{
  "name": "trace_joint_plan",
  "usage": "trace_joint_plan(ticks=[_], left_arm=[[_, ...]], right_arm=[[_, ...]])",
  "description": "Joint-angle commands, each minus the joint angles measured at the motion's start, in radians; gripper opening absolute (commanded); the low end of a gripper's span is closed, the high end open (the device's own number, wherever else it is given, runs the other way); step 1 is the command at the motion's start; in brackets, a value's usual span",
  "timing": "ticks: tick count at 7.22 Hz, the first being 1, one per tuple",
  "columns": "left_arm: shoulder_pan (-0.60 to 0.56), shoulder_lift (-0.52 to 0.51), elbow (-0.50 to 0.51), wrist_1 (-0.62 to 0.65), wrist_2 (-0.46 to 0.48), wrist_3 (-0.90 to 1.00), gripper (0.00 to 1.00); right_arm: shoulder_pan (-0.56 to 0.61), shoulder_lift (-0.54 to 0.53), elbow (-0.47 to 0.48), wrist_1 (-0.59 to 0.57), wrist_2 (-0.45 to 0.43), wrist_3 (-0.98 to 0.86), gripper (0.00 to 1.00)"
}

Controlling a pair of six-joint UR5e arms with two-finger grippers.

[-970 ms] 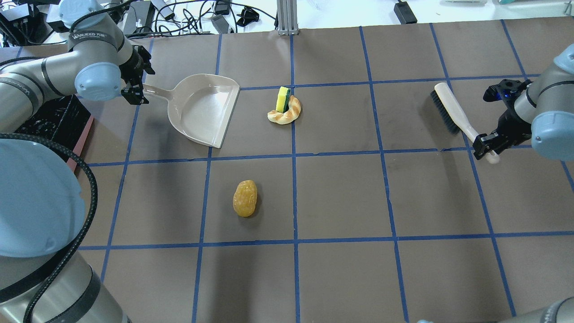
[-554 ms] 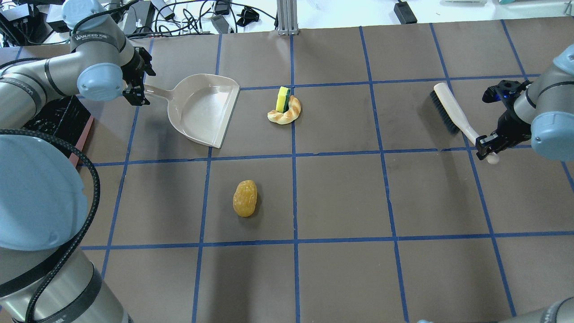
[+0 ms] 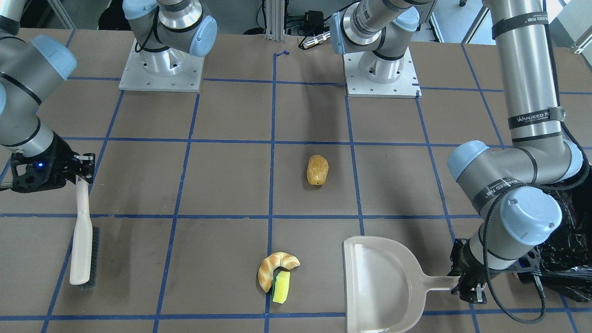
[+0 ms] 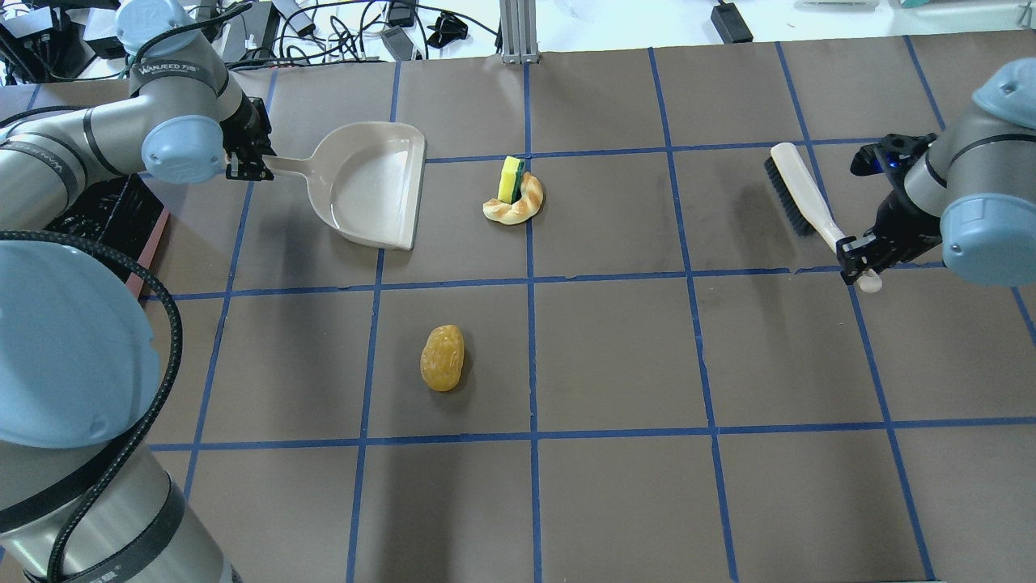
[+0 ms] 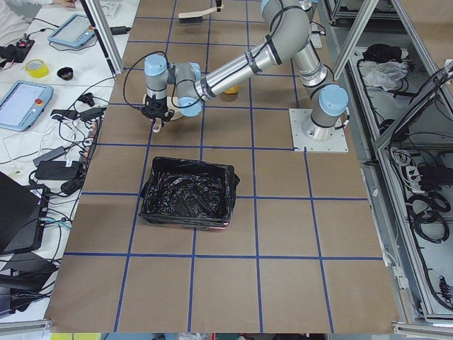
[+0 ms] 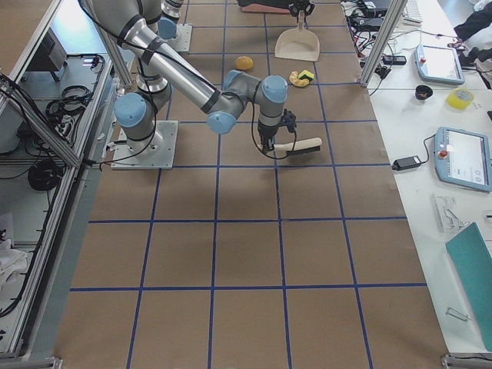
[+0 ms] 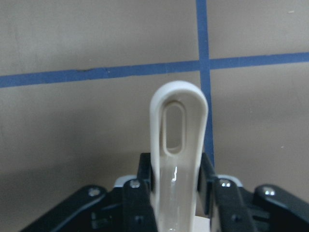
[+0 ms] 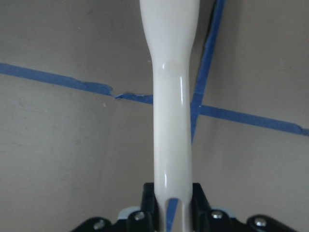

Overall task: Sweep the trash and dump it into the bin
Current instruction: 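Lift the brush with the right gripper and carry it toward the dustpan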

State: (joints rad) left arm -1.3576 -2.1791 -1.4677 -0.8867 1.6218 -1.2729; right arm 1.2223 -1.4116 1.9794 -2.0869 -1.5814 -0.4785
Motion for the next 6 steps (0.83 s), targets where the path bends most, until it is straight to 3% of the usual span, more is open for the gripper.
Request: trace_joint_plan(ticks=[1, 4, 6], left_arm=[[-0.009, 0.010, 0.003, 0.000, 0.074, -0.002, 0.00], [-0.133, 0.030, 0.012, 0.000, 0.182, -0.121, 0.00], [-0.170, 0.025, 0.010, 0.000, 0.182, -0.204, 0.00]], right_arm=[[0.249, 0.018, -0.011, 0.007, 0.012, 0.414, 0.00], [0.504, 0.185, -0.207, 0.021, 0.012, 0.725, 0.00], [0.607, 0.284, -0.295, 0.015, 0.018, 0.863, 0.00]])
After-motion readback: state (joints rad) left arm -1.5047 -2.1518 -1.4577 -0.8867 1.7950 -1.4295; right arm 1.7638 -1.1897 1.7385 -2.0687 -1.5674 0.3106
